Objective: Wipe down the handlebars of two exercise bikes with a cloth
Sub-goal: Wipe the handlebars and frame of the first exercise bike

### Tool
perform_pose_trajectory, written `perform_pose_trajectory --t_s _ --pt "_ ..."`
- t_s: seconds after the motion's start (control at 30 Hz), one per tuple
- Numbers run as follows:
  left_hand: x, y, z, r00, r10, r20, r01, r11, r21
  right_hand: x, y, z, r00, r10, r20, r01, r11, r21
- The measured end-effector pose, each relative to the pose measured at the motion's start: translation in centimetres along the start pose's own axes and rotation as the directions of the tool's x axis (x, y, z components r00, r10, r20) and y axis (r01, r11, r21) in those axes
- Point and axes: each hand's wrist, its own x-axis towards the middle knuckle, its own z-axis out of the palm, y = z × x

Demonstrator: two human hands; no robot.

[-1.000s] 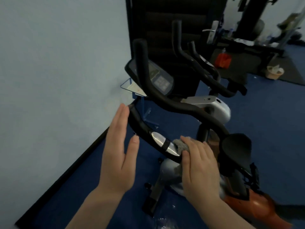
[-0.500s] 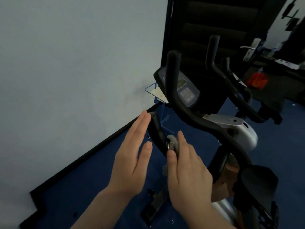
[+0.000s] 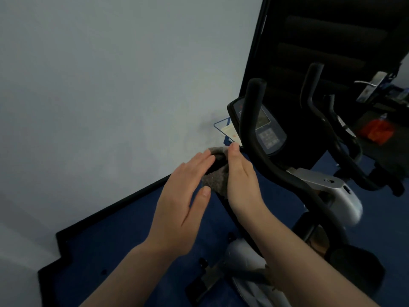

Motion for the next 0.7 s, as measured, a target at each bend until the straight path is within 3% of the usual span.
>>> perform_pose_trajectory --t_s 0.13,0.27,0.37,0.5,0.6,0.7 --pt "-0.4 0.4 0.2 1.000 -0.002 0.001 0.002 0.999 0.035 0.2 -0.2 -0.8 0.961 -0.272 0.042 0.270 0.962 0.049" --pt "-0.9 1.1 0.6 0.999 -0.034 -0.022 0.036 0.996 0.084 0.0 -0.7 -2.1 0.876 -0.466 0.123 0.481 0.860 -0.173" --pt "-1.8 1.8 0.6 0.998 -0.055 -0.037 0.059 0.990 0.131 -0.5 -0.8 -3.1 0.792 -0.579 0.191 0.605 0.707 -0.367" --pt "-3.5 2.7 0.8 0.990 -0.122 -0.069 0.133 0.976 0.170 -1.7 -0.7 -3.8 0.677 -0.717 0.164 0.663 0.498 -0.559" --pt "-4.8 3.4 0.8 0.982 -0.157 -0.105 0.175 0.967 0.184 -2.7 -0.2 -4.3 0.612 -0.778 0.141 0.699 0.449 -0.556" --pt "-6.0 3.5 0.3 0.974 -0.176 -0.140 0.201 0.961 0.192 -4.5 1.1 -4.5 0.604 -0.772 0.199 0.714 0.412 -0.566"
